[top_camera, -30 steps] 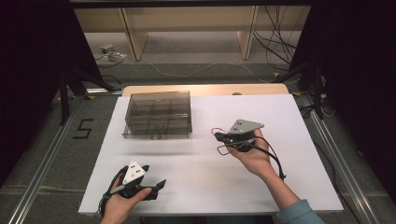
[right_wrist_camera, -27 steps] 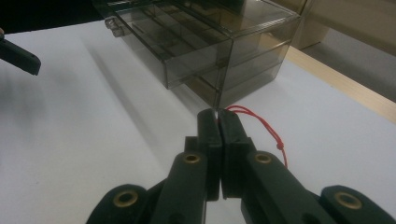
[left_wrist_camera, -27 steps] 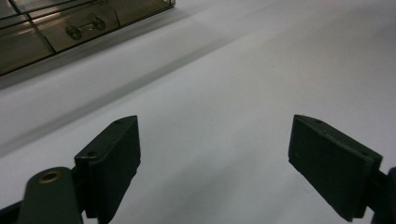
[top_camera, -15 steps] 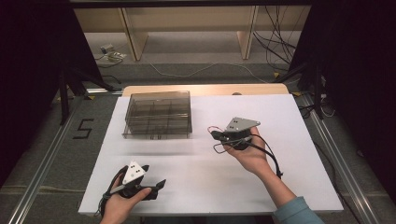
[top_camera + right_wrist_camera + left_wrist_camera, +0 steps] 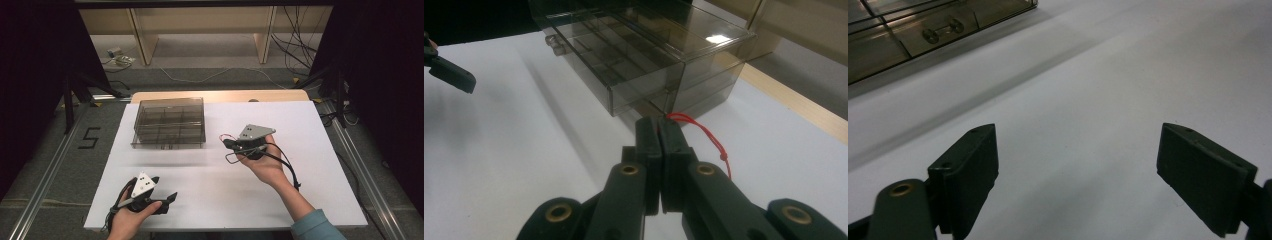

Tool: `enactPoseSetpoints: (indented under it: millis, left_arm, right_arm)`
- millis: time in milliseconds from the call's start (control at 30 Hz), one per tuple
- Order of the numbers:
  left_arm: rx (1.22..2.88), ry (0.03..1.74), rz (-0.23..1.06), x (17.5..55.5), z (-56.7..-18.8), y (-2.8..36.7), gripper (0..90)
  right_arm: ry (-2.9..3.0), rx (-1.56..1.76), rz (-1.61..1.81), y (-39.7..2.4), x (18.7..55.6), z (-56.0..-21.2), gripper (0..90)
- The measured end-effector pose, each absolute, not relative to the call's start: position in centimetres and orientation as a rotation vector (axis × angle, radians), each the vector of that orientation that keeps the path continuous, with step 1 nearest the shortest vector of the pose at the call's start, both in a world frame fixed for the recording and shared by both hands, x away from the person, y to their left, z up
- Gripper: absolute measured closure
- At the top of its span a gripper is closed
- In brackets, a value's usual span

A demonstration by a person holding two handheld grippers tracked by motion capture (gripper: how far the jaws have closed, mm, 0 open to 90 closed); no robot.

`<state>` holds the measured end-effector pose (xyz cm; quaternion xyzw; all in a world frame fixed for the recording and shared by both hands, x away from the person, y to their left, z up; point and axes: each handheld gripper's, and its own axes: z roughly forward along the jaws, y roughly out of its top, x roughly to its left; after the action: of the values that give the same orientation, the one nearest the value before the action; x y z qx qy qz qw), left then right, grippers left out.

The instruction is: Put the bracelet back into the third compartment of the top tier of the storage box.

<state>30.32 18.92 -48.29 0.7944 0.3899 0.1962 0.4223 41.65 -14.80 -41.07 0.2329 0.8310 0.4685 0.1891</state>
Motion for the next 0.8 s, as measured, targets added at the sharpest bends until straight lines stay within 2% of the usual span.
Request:
enactPoseSetpoints:
  millis: [800]
  left_arm:
    - [1.990, 0.975, 0.500, 30.34, -48.29, 18.90, 16.7]
  right_arm:
    - [2.336, 0.639, 1.325, -14.22, 41.92, -40.43, 88.9]
